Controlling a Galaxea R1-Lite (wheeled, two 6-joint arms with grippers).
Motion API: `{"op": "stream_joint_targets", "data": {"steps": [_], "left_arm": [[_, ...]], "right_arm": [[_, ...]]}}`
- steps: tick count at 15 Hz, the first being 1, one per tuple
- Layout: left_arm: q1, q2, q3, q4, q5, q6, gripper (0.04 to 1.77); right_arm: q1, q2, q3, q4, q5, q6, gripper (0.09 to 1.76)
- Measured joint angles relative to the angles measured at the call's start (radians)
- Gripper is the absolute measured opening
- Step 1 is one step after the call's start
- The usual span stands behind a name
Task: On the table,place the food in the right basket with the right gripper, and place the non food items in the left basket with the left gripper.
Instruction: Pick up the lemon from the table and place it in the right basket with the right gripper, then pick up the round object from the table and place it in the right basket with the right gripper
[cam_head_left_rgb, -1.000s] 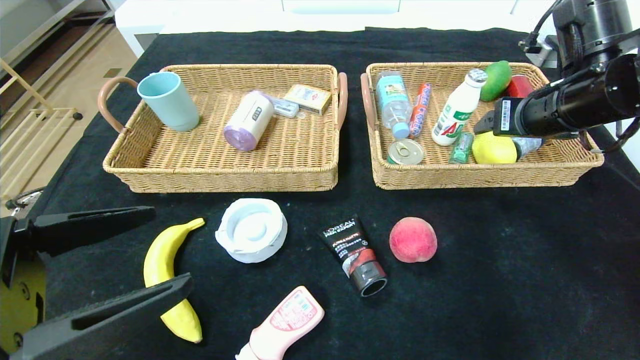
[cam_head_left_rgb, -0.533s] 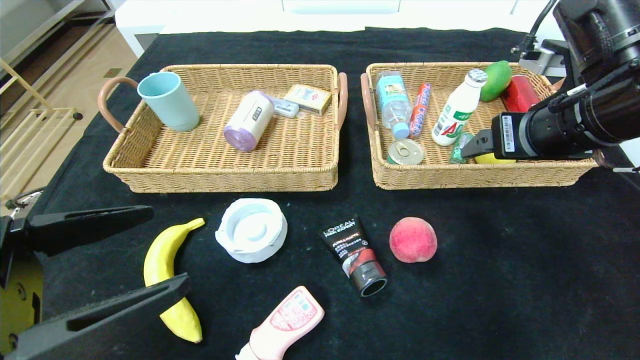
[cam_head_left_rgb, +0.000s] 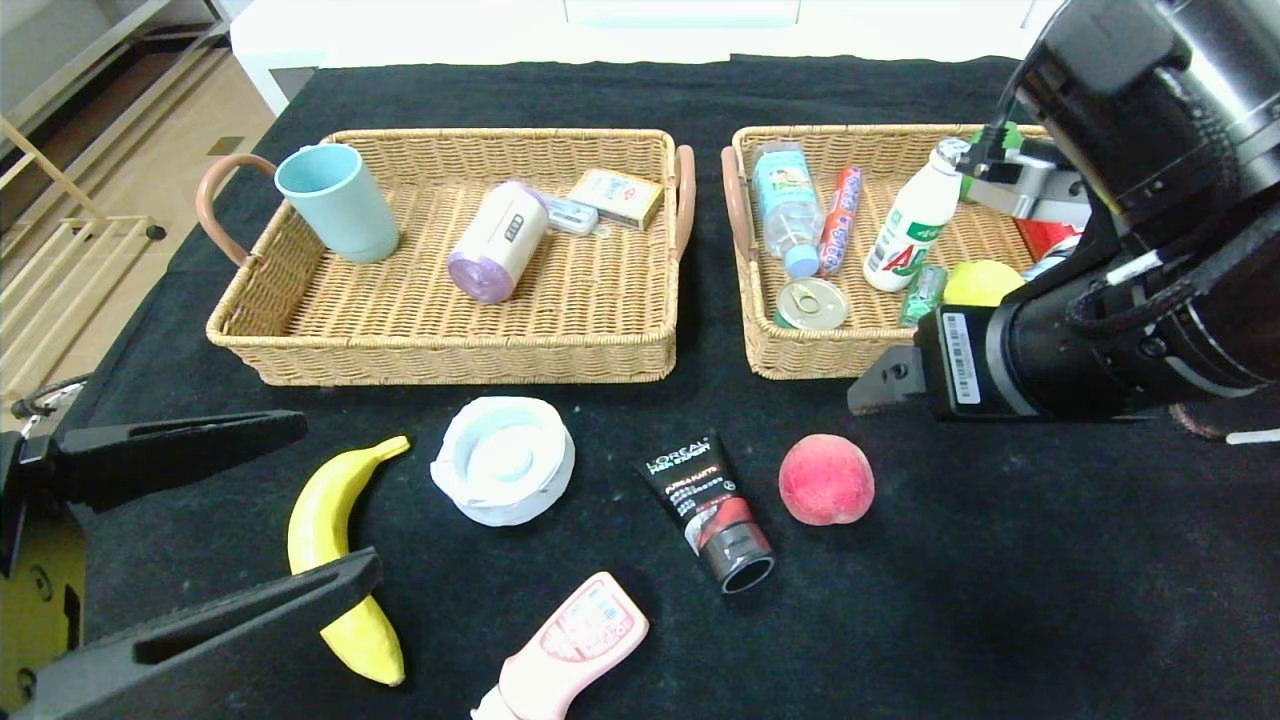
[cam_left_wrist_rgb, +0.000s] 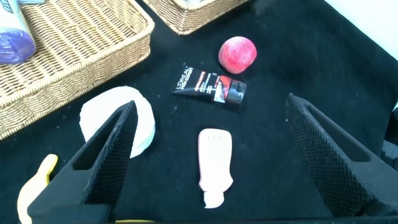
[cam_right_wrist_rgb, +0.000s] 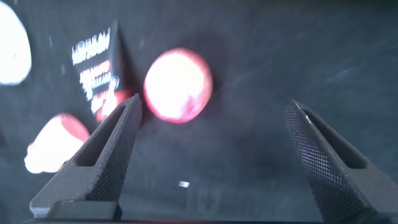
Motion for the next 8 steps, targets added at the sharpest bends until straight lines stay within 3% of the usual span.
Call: {"op": "stream_joint_targets", "data": {"steps": [8], "left_arm": [[0.0, -0.003, 0.0, 0.0, 0.0, 0.0, 1.72]], "right_arm": [[0.04, 0.089, 0.003, 0.007, -0.021, 0.063, 1.7]]}}
